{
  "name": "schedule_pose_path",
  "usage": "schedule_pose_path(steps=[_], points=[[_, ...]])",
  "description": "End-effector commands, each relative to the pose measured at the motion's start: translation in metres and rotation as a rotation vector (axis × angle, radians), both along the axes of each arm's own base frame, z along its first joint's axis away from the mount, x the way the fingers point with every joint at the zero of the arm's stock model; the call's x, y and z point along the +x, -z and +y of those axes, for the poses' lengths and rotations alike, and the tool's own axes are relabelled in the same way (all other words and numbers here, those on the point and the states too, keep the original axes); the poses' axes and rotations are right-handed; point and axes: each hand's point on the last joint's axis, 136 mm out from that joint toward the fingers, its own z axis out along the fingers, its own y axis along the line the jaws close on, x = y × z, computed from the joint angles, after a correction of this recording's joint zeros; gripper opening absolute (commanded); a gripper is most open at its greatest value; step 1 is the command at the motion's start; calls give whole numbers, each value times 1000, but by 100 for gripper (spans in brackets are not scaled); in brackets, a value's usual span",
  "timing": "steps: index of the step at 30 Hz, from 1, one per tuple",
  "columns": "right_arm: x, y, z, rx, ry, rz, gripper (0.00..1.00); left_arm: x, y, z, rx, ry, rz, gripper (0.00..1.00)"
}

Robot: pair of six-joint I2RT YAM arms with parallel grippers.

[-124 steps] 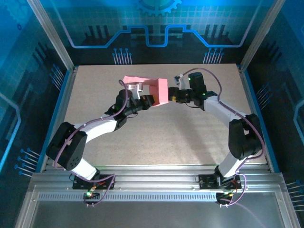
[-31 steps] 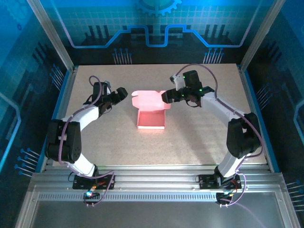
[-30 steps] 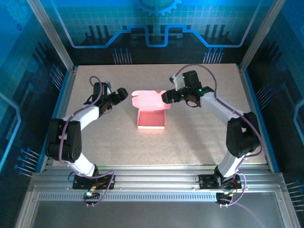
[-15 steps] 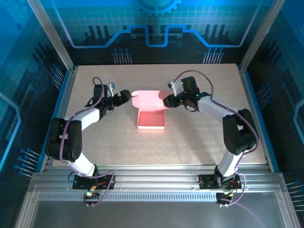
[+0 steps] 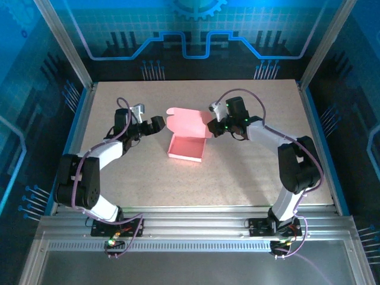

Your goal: Fold the paper box

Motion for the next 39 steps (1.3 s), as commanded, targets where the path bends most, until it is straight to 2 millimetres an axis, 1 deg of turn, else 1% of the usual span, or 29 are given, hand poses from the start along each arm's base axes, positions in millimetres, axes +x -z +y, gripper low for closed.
schedule_pose_path(steps=[1,3,6,9,10,12,14,16,18,19,20,23,25,26,30,31,34,35,38,39], points=[[-7,-4,7,-33,-60,-13,4,-9,-23,-19,35,155,-158,99],[-11,-6,8,-47,-120,-18,3,-11,-25,-22,51,182,-177,99],[-19,-14,14,-35,-245,-9,4,-12,-26,-25,69,210,-178,99],[-23,-23,17,-22,-345,5,4,-12,-20,-26,105,240,-166,99],[-24,-25,18,-23,-369,7,4,-12,-19,-27,117,255,-169,99],[-26,-29,20,-18,-416,8,4,-13,-11,-33,164,302,-151,98],[-27,-33,21,-5,-444,20,4,-12,-5,-37,217,327,-108,98],[-28,-33,20,0,-464,35,4,-13,-4,-42,237,363,-95,98],[-29,-34,19,16,-480,53,4,-14,-9,-49,223,403,-129,89],[-30,-34,19,29,-488,61,4,-14,-10,-53,211,425,-140,87],[-31,-35,18,42,-496,69,4,-14,-11,-55,213,447,-150,87],[-32,-36,15,66,-508,74,4,-9,-2,-51,243,481,-111,95],[-31,-37,12,84,-506,77,4,-9,0,-51,206,511,-91,95],[-30,-37,11,91,-503,78,4,-11,-2,-53,168,533,-85,93],[-26,-39,7,105,-494,76,4,-21,-5,-63,89,598,-68,84],[-26,-40,7,105,-495,72,4,-23,-5,-63,86,602,-63,77],[-26,-40,7,106,-498,75,4,-21,-4,-61,98,589,-60,49],[-26,-40,7,105,-496,78,4,-20,-4,-61,96,587,-60,38],[-25,-39,6,98,-490,77,4,-18,-7,-60,89,573,-61,30],[-24,-39,6,96,-486,78,4,-18,-9,-60,86,569,-62,30]])
